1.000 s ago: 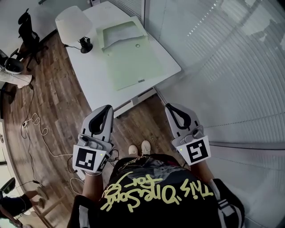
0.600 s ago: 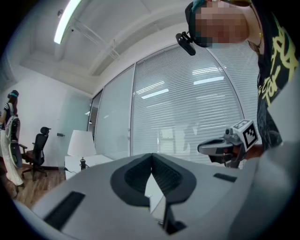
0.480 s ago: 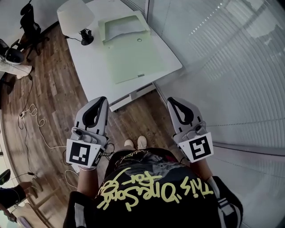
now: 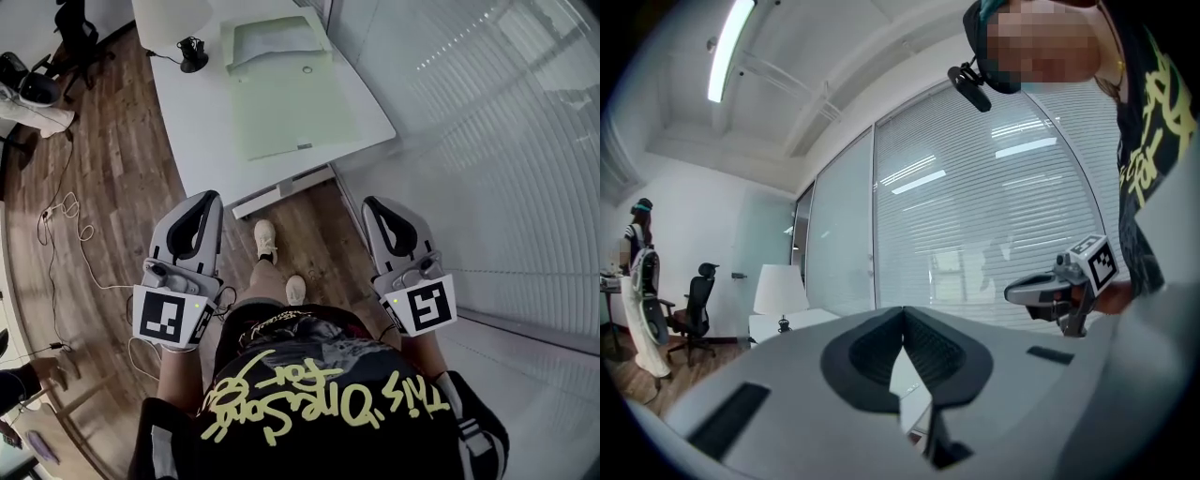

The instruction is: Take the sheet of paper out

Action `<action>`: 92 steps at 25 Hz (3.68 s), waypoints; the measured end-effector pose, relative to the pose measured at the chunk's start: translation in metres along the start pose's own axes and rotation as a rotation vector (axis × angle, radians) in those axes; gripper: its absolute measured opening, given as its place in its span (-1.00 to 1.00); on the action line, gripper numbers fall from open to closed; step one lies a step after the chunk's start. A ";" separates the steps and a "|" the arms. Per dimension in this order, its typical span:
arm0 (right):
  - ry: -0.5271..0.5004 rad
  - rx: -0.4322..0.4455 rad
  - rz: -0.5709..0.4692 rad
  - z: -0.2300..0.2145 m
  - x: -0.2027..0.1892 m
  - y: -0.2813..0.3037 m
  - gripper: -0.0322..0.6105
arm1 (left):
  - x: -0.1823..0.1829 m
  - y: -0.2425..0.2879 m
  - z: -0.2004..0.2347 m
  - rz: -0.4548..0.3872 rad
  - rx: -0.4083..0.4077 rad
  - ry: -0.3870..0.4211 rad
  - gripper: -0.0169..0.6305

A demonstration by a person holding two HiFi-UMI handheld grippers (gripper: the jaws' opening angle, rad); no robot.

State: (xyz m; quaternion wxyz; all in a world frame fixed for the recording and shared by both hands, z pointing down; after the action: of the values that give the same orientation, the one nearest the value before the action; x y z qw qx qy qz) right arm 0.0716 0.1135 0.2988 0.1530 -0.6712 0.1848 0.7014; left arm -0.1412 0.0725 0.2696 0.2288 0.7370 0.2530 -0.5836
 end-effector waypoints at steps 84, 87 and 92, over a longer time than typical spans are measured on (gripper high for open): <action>-0.186 0.229 0.130 -0.180 -0.020 0.344 -0.84 | -0.074 0.291 0.183 0.178 0.111 -0.002 -0.63; -0.310 0.269 0.251 -0.184 -0.036 0.346 -0.59 | -0.079 0.299 0.184 0.193 0.100 0.019 -0.59; -0.364 0.250 0.313 -0.189 -0.042 0.356 -0.56 | -0.085 0.313 0.183 0.236 0.047 0.171 -0.55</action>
State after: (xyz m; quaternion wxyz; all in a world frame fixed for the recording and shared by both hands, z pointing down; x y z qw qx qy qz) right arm 0.0763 -0.2877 0.3544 0.1553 -0.4732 0.3408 0.7974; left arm -0.0938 -0.2922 0.3263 0.2561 0.8137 0.1691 -0.4937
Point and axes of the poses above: the fingertips, and each gripper's own axes: y forward along the fingers, z to its left, x out of its top, the point moved 2 cm from there along -y, backward along the fingers, and after that the axes turned 6 degrees about y, right-handed, at the moved point
